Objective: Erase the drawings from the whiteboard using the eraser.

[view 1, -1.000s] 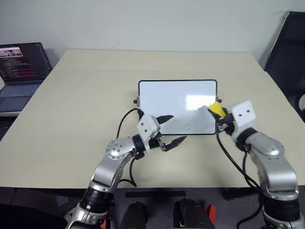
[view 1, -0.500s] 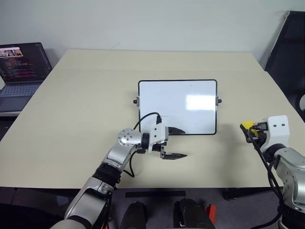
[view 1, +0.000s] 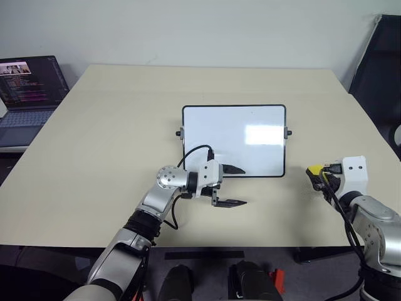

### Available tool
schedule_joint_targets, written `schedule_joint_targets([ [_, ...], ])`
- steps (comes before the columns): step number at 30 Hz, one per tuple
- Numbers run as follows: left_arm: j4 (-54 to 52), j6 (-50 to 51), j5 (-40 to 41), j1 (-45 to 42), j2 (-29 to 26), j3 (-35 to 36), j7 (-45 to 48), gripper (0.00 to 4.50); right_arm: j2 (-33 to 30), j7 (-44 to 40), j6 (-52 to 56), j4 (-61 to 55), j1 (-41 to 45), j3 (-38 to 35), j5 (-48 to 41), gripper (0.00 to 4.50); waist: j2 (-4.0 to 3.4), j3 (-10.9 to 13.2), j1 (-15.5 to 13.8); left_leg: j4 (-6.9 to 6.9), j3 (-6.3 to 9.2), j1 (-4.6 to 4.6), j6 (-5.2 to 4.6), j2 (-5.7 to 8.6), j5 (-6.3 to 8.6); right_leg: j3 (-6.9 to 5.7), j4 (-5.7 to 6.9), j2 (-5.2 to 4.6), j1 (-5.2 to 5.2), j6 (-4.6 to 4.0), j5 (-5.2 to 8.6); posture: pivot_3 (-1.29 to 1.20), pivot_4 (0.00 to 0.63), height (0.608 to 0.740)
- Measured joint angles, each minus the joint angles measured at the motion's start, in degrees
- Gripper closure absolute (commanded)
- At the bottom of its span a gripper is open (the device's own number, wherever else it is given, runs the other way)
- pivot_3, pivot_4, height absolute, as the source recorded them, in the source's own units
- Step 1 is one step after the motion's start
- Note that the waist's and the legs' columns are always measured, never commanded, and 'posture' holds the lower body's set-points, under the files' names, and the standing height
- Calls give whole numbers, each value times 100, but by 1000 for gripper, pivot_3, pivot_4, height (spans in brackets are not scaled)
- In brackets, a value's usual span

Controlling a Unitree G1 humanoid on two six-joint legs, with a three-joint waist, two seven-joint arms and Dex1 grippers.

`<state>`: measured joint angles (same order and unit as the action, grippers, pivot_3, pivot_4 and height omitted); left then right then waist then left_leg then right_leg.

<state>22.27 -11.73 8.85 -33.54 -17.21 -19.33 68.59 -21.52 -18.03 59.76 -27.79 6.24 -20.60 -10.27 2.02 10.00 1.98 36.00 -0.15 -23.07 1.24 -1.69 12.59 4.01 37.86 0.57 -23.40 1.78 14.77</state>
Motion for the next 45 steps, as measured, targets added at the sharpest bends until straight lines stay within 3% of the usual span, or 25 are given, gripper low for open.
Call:
schedule_joint_targets([
  [11, -204, 210, -4, 4, -34, 0, -39, 0, 43, 193, -264, 538, 112, 169, -13, 3451, 0, 0, 0, 0, 0, 0, 0, 0, 0, 0, 2, 1, 0, 0, 0, 0, 150, 740],
  [21, -266, 278, -16, 4, -48, 0, -56, 0, 7, 246, -427, 624, 125, 170, -4, 73, 0, 0, -3, 1, 0, 1, 0, 0, 0, 1, 3, 1, 0, 0, 0, 0, 150, 740],
  [28, -271, 292, -25, 3, -42, 1, -113, 0, 4, 423, -447, 622, 163, 120, -16, 26, 0, 0, -3, 1, 0, 1, 0, 0, 0, 1, 3, 1, 0, 0, 0, 0, 150, 740],
  [34, -726, 649, -116, 234, -85, 259, -830, 0, 161, 461, -439, 35, 125, -250, -351, 26, -2, 1, 3, 0, 2, 1, 0, -4, 0, 1, 4, 3, 0, 0, 0, 0, 150, 740],
  [38, -1374, 998, -244, 851, 69, 588, -1842, 0, 351, 475, -740, -260, -202, -374, -481, 26, -4, 0, -5, -1, 2, 0, 0, -7, 0, 2, 3, 1, 0, 0, 0, 0, 150, 740],
  [45, -3159, 1921, -774, 2613, 738, 1346, -4338, 0, 771, 436, -2420, -600, -1358, -608, -463, 26, -6, -2, -4, 3, 4, 14, 0, -13, 1, 6, 9, -20, 13, 10, 4, 0, 150, 740],
])
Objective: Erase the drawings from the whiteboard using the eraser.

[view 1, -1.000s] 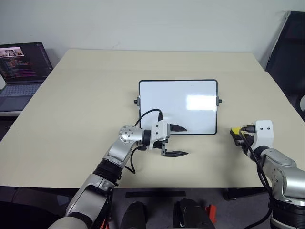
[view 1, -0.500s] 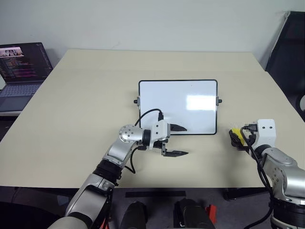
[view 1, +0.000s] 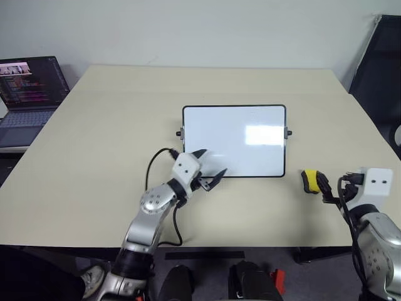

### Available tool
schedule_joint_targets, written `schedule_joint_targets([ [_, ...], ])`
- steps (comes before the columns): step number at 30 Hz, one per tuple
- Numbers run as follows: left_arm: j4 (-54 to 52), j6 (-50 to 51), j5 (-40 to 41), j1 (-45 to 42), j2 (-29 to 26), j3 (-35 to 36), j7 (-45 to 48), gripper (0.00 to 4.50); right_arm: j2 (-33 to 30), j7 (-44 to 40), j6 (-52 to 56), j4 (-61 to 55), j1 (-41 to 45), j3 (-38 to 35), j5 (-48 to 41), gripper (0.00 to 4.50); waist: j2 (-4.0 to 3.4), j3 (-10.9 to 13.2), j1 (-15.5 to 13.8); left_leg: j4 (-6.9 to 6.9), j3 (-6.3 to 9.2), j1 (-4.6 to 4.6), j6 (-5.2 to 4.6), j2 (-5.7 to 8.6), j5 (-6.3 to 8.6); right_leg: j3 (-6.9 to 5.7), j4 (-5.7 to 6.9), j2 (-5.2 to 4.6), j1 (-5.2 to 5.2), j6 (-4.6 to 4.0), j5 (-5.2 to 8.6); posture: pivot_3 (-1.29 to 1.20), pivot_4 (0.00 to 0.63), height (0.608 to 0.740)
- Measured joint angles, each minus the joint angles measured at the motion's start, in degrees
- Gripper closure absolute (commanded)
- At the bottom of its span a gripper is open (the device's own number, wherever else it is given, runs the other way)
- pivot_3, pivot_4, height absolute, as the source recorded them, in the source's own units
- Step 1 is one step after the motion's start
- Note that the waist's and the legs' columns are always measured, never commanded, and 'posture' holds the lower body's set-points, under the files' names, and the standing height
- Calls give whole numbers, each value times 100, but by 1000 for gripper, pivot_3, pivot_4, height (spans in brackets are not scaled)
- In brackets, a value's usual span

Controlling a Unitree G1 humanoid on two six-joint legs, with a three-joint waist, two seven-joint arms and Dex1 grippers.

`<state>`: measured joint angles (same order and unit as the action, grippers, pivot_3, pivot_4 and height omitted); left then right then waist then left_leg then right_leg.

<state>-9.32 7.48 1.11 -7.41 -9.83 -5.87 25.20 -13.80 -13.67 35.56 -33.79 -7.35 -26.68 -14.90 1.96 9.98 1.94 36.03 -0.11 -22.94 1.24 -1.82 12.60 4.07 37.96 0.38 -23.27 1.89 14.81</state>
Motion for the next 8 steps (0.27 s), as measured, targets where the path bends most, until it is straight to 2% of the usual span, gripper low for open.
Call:
schedule_joint_targets([
  [5, -331, 237, -129, 626, 463, 254, -1014, 0, 32, -226, -1128, 33, -722, 269, 181, 26, 3, -2, -8, 6, -2, 3, 0, 1, -1, 2, -1, -6, 5, -27, 16, 0, 150, 740],
  [8, -424, 243, -209, 802, 452, 313, -1271, 0, 165, -255, -1533, 153, -1132, 460, 278, 26, 2, -2, -10, 5, -3, 1, 0, 3, -1, 2, -3, -6, 2, -31, 18, 0, 150, 740],
])
